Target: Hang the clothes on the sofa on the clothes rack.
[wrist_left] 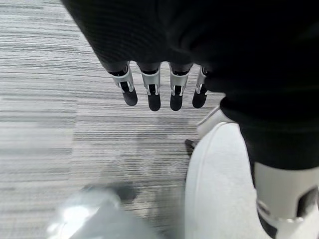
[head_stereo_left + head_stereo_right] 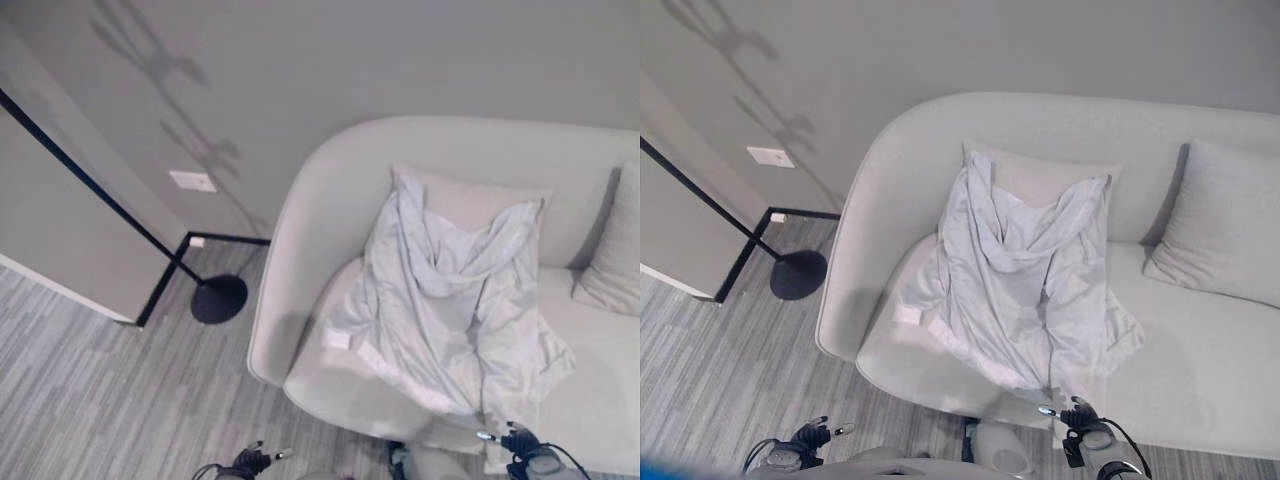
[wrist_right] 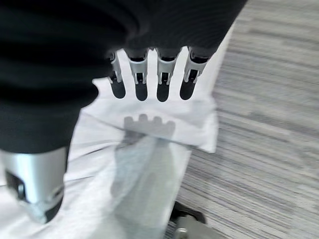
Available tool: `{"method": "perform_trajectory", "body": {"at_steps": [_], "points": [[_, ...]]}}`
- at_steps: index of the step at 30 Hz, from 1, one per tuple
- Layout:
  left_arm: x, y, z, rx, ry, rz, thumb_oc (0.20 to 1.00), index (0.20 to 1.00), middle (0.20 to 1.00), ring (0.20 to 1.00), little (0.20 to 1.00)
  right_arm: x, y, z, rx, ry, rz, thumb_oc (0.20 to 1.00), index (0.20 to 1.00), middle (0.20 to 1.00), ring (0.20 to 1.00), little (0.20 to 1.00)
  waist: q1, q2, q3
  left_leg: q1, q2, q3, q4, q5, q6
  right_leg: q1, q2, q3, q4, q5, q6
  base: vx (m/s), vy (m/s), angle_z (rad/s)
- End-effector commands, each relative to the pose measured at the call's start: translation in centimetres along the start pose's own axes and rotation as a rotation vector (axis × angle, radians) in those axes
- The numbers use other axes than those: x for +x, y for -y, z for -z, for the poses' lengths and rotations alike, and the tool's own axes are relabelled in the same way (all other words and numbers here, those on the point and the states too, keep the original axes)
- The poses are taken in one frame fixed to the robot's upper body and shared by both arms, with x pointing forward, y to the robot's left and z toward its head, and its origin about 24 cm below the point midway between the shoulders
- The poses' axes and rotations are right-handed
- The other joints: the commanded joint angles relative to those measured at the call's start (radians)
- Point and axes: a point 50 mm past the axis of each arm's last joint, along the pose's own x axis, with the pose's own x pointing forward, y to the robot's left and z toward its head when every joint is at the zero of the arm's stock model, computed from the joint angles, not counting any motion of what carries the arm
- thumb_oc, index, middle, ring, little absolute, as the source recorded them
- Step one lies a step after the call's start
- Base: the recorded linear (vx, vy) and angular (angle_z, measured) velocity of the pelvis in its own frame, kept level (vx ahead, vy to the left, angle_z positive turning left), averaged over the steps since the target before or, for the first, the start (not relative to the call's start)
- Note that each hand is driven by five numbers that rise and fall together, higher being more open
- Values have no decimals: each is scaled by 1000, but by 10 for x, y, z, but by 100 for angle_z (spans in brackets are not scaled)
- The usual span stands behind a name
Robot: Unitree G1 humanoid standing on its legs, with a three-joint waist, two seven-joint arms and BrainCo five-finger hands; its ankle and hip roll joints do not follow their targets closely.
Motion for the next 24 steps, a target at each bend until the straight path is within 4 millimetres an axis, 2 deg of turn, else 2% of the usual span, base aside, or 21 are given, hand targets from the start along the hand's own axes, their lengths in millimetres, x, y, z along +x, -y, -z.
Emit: {"method": "perform_trajectory", "body": {"at_steps": [1, 5, 14, 17, 18, 20, 21, 22, 24], "points": [[2, 1, -8, 49, 25, 4, 1000, 1000, 1000, 1000, 1000, -6, 5, 29, 12, -84, 20, 1000, 1000, 1000, 1000, 1000, -14, -14, -54, 67, -50, -54, -69, 11, 46, -77, -71, -9, -2, 14, 153, 86, -109, 6], [2, 3, -9, 53, 25, 8, 1000, 1000, 1000, 1000, 1000, -6, 7, 31, 9, -90, 21, 1000, 1000, 1000, 1000, 1000, -12, -10, -64, 71, -24, -62, -69, 20, 29, -56, -62, -24, 1, -13, 141, 88, -97, 7], [1, 4, -3, 48, 7, 9, 1000, 1000, 1000, 1000, 1000, -6, 8, 32, -1, -87, 23, 1000, 1000, 1000, 1000, 1000, 2, 6, -74, 73, 19, -65, -36, 81, -2, 2, -39, -39, -17, -52, 119, 69, -72, 7], [1, 3, -5, 40, 17, 10, 1000, 1000, 1000, 1000, 1000, -6, 8, 30, -2, -80, 22, 1000, 1000, 1000, 1000, 1000, 9, 0, -58, 15, 12, -46, 87, 110, -9, 32, -44, -39, -20, -72, 112, -8, -33, 2], [2, 3, -11, 42, 32, 11, 1000, 1000, 1000, 1000, 1000, -5, 10, 29, -5, -76, 30, 1000, 1000, 1000, 1000, 1000, 19, -17, -22, -72, -41, -59, 242, 153, -3, 51, -59, -35, -22, -66, 106, -105, -41, 8], [3, 1, -18, 33, 52, 6, 1000, 1000, 1000, 1000, 1000, -4, 12, 23, -7, -62, 39, 1000, 1000, 1000, 1000, 1000, 23, -40, 6, -171, -80, -40, 392, 175, 15, 60, -79, -31, -24, -61, 101, -80, -25, 17], [3, 1, -19, 29, 55, 2, 1000, 1000, 1000, 1000, 1000, -4, 13, 21, -6, -59, 45, 1000, 1000, 1000, 1000, 1000, 24, -46, 8, -195, -80, -11, 417, 151, 24, 63, -85, -29, -25, -60, 102, 23, 14, -3], [3, 2, -21, 23, 60, 3, 1000, 1000, 1000, 1000, 1000, -4, 13, 21, -4, -60, 45, 1000, 1000, 1000, 1000, 1000, 24, -48, 6, -201, -75, 11, 389, 123, 29, 71, -95, -31, -25, -61, 105, 73, 39, -28], [4, 4, -22, 27, 61, 11, 1000, 1000, 1000, 1000, 1000, -4, 15, 22, 1, -63, 48, 1000, 1000, 1000, 1000, 1000, 31, -53, 2, -194, -92, 37, 281, 38, 42, 82, -107, -29, -27, -65, 113, 99, 73, -14]]}}
